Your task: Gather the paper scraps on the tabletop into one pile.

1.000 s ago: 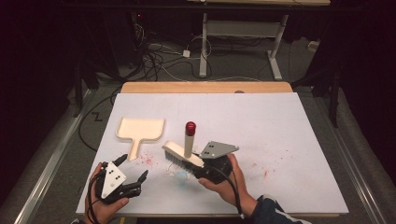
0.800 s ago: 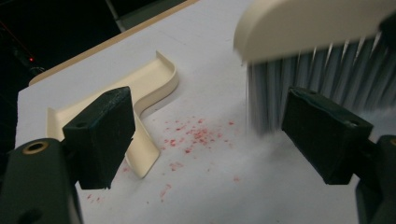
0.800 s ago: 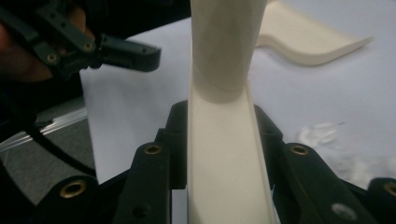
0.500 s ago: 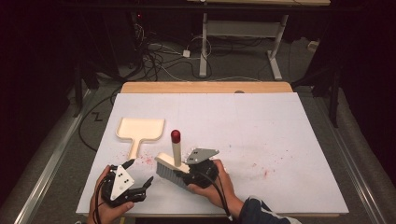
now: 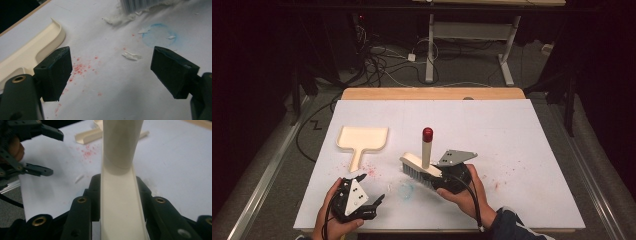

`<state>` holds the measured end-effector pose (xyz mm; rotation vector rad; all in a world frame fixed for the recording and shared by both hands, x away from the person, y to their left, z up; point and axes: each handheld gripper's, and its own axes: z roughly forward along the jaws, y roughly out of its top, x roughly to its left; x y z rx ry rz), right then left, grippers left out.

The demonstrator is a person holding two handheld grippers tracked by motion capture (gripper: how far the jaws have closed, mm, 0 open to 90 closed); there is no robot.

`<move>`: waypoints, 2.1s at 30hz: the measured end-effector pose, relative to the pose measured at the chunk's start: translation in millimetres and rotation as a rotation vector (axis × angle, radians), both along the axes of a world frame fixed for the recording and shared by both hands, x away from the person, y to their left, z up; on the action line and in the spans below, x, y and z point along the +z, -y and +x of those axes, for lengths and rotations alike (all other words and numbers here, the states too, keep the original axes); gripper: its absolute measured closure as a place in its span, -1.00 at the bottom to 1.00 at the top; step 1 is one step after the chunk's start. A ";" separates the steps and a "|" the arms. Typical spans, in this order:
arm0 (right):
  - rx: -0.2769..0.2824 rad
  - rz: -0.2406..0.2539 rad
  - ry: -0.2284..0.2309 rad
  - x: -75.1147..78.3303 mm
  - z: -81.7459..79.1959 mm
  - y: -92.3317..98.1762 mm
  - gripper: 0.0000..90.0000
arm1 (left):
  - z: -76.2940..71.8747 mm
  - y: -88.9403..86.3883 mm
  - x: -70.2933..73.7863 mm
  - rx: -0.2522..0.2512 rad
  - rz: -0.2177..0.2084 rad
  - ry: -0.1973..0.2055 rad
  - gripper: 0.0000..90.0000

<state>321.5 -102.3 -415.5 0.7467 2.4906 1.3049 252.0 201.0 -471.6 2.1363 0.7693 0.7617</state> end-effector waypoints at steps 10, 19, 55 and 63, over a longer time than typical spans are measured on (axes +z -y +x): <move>0.127 0.029 -0.021 -12.2 -17.2 -50.9 0.51 | -2.3 -16.3 6.9 0.049 -0.070 0.048 -0.63; 0.120 -0.039 -0.024 -26.6 -19.2 -65.6 0.51 | -2.5 -15.5 5.7 0.036 -0.073 0.032 -0.63; -0.371 -0.122 0.112 -8.9 2.1 97.4 0.51 | 1.1 12.0 -2.5 -0.006 0.037 -0.015 -0.63; -0.382 -0.105 0.095 -26.9 -2.3 46.3 0.51 | 2.5 9.4 -1.9 -0.030 -0.014 -0.035 -0.63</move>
